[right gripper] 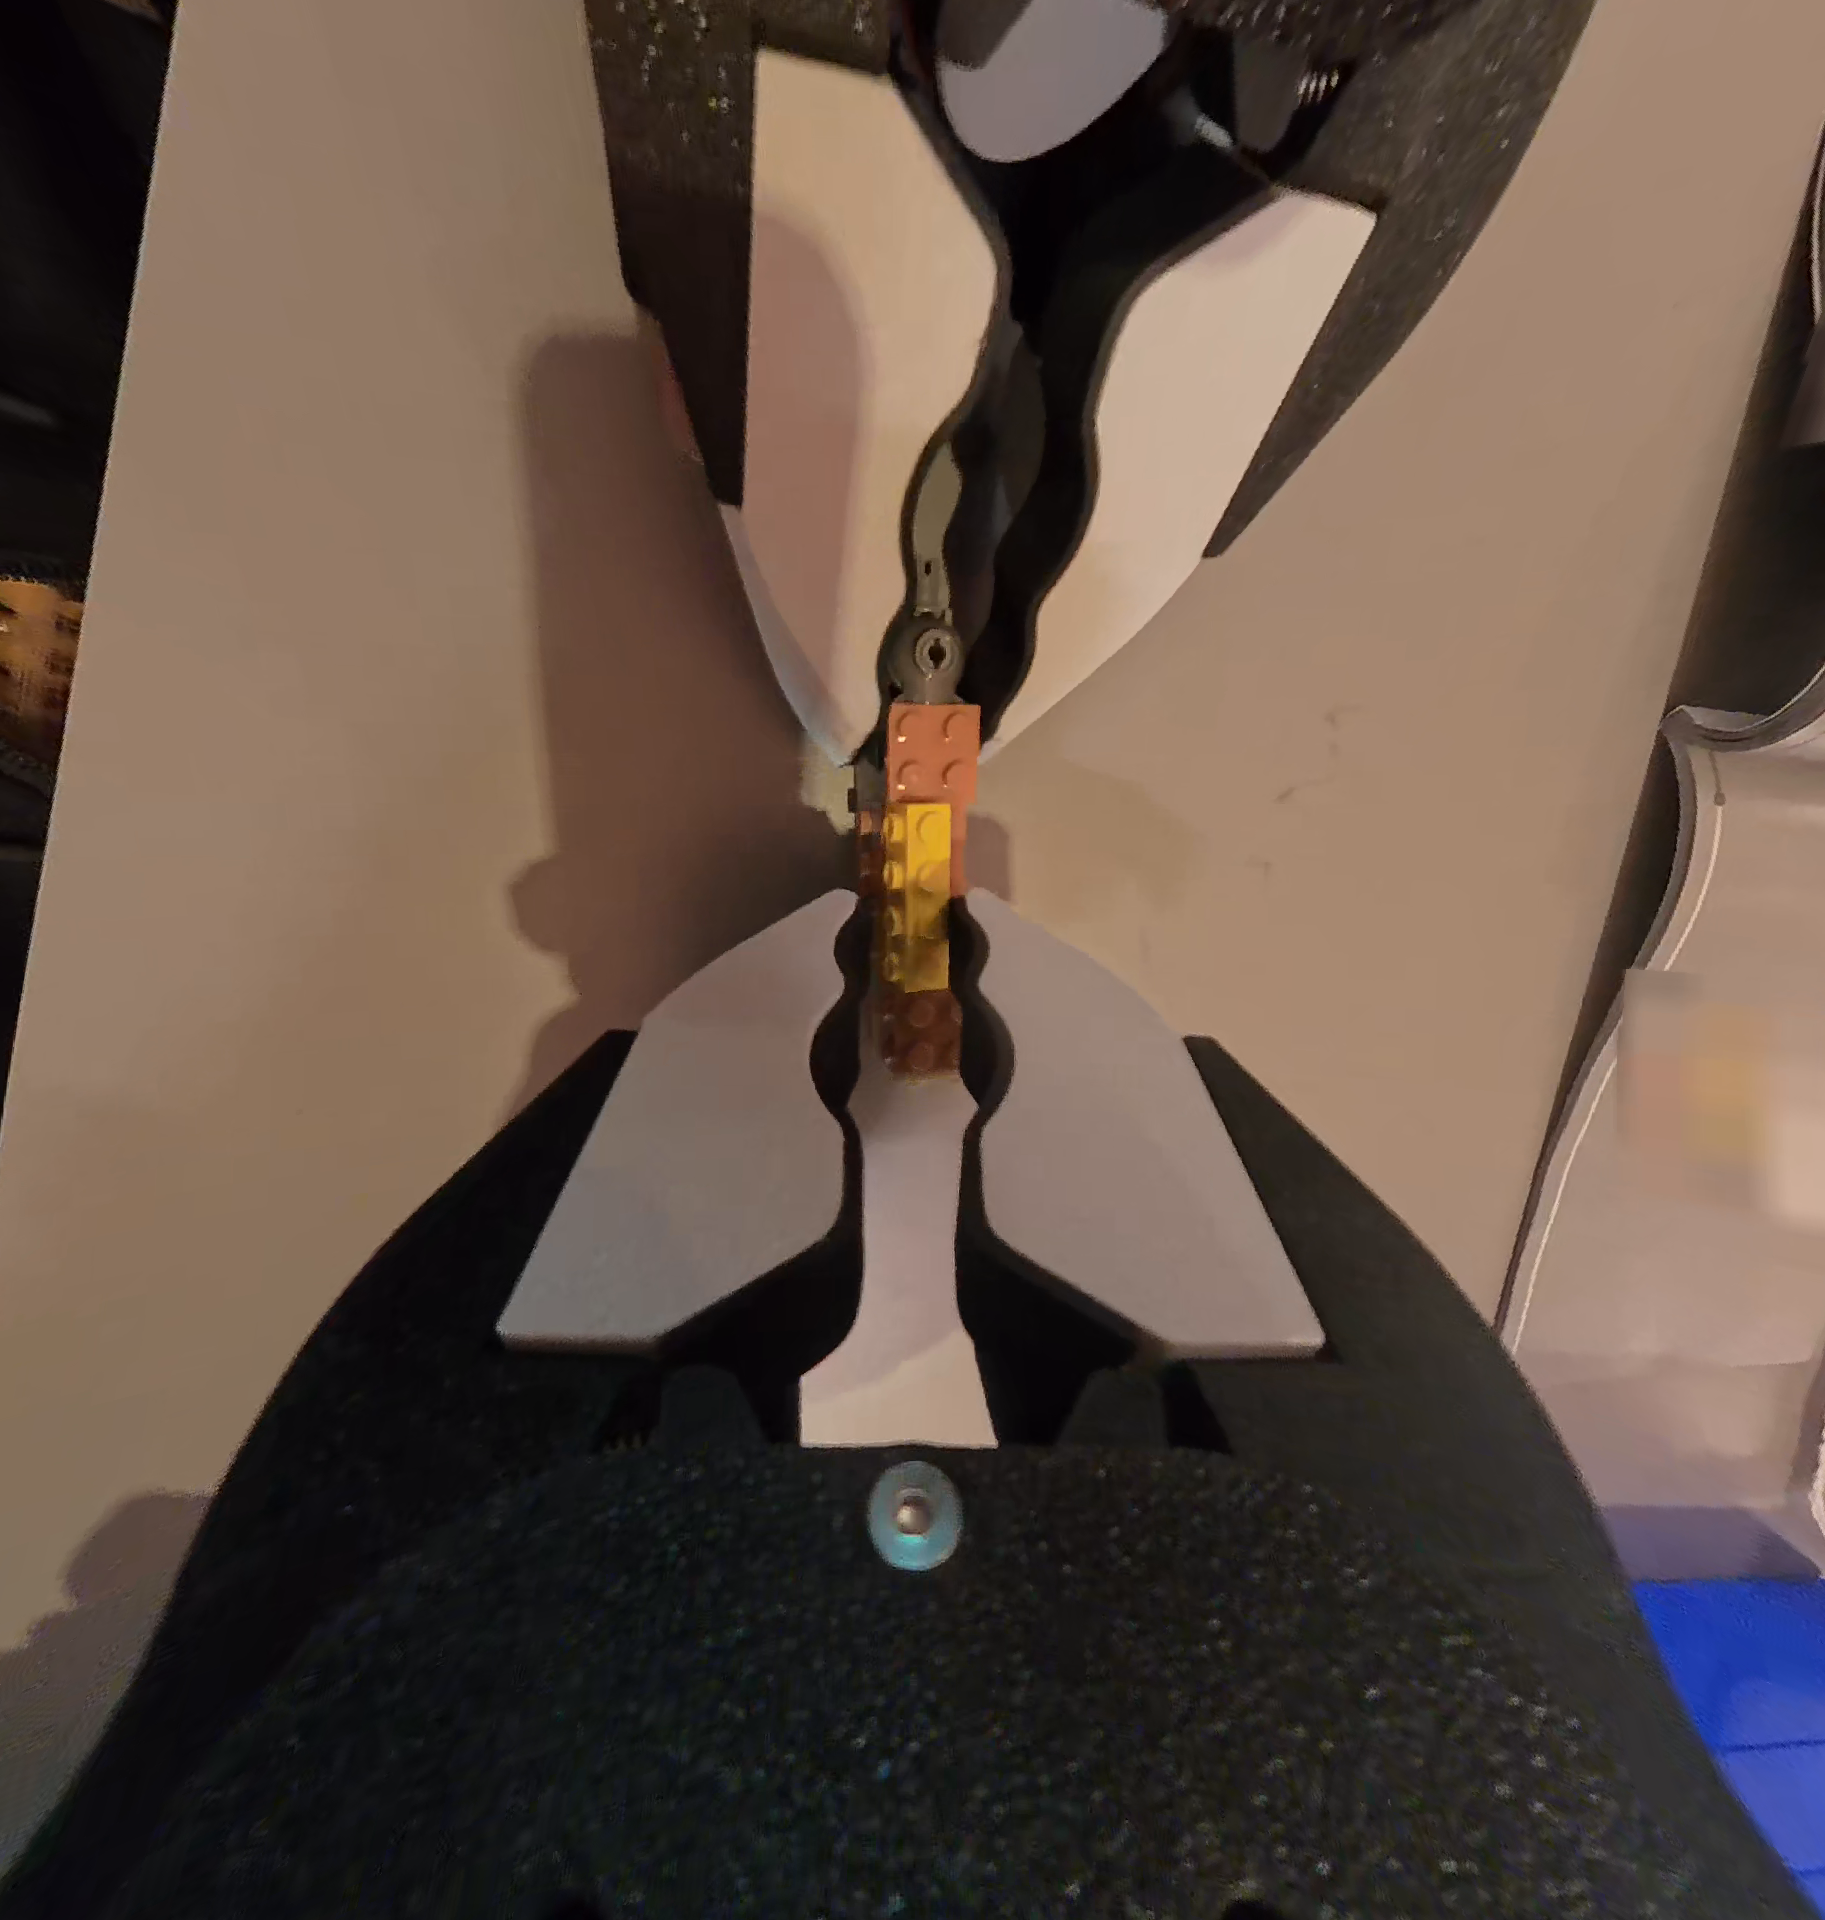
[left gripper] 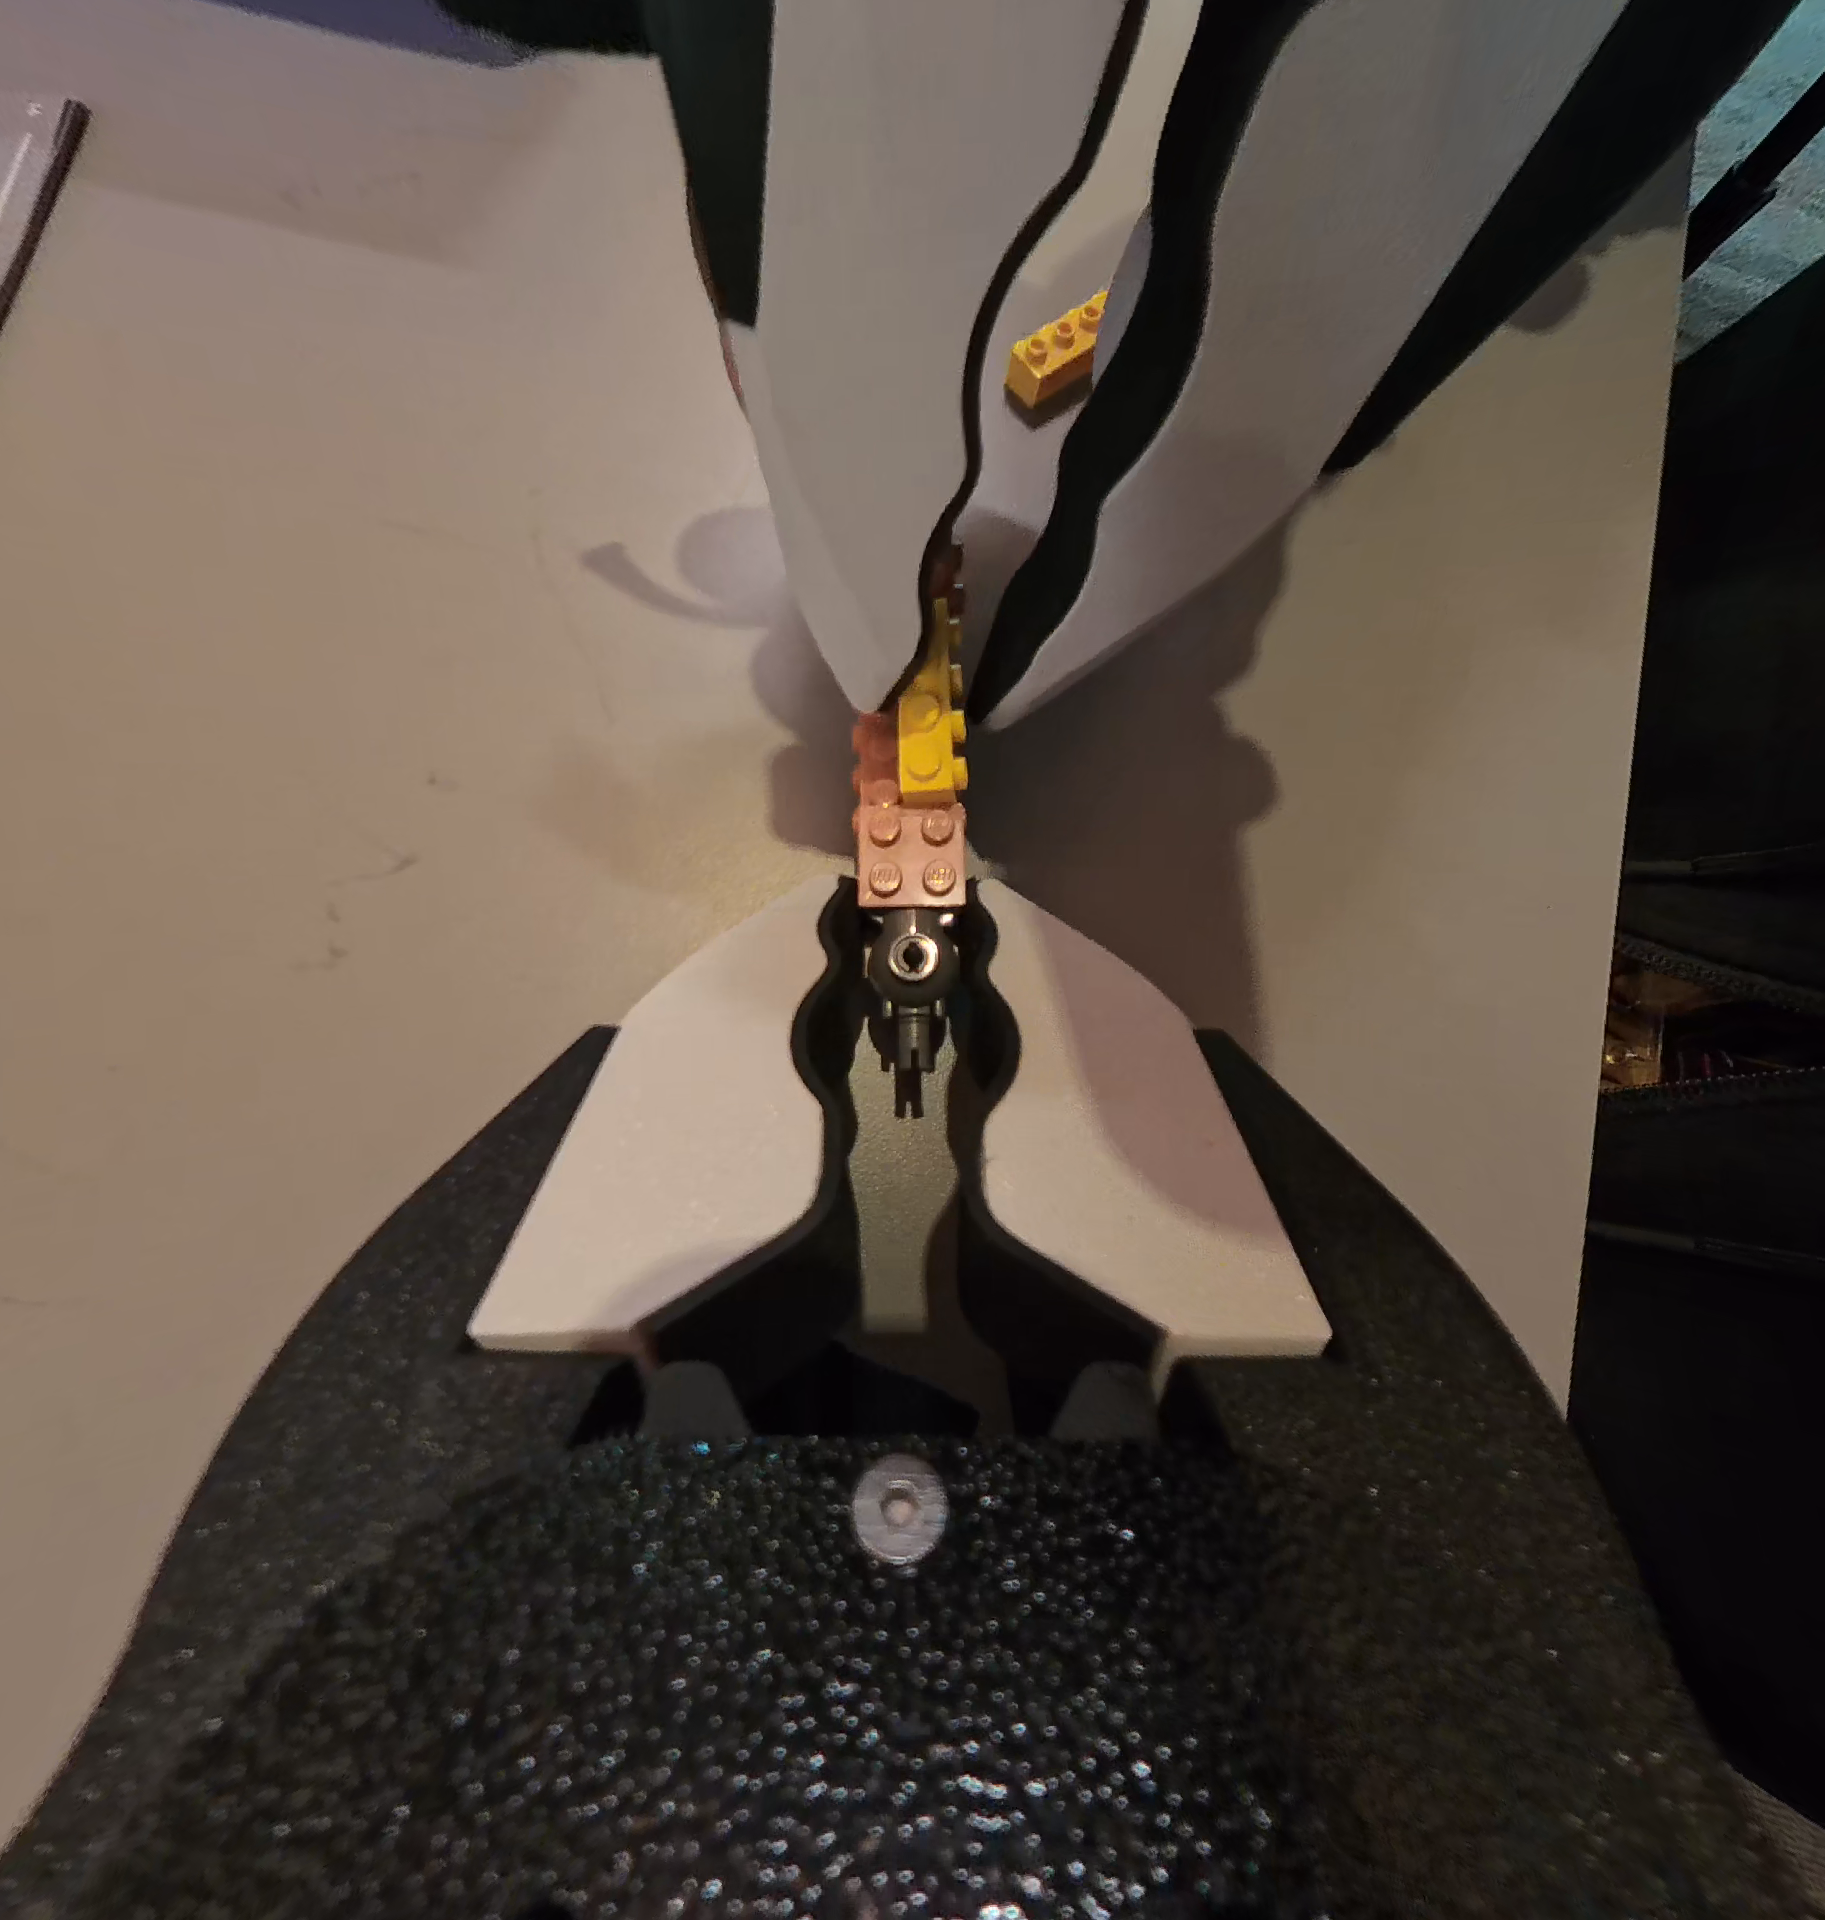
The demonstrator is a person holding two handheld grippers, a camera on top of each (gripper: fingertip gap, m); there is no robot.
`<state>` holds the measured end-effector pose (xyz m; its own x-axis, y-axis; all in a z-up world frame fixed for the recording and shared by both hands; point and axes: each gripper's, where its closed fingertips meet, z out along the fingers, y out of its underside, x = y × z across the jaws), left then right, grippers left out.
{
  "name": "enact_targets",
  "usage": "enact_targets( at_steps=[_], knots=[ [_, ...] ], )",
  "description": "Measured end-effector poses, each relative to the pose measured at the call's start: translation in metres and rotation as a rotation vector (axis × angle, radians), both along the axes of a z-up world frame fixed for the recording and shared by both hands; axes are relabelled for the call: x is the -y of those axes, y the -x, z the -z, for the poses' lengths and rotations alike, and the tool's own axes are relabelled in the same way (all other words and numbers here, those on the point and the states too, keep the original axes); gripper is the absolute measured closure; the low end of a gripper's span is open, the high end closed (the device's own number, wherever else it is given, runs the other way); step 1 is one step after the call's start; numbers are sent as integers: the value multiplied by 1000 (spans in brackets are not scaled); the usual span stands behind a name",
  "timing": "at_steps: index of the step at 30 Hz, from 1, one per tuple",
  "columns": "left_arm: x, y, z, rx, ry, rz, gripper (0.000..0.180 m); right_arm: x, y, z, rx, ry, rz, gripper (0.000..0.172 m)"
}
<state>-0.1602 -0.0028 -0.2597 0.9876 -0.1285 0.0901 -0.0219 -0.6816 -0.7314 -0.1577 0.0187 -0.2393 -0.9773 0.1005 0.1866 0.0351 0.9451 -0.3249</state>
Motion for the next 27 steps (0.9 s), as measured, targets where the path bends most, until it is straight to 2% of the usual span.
enact_targets(
  at_steps=[9,14,22,27],
  knots=[
    [0,0,0,3,1,0,163,-2,-4,-13,-126,86,-43,151],
    [0,0,0,6,1,0,163,5,-9,-16,-198,140,-75,153],
    [0,0,0,2,0,-2,163,4,-15,-3,-197,116,-68,157],
    [0,0,0,5,1,0,163,8,-14,-16,-217,181,-69,157]
  ],
)
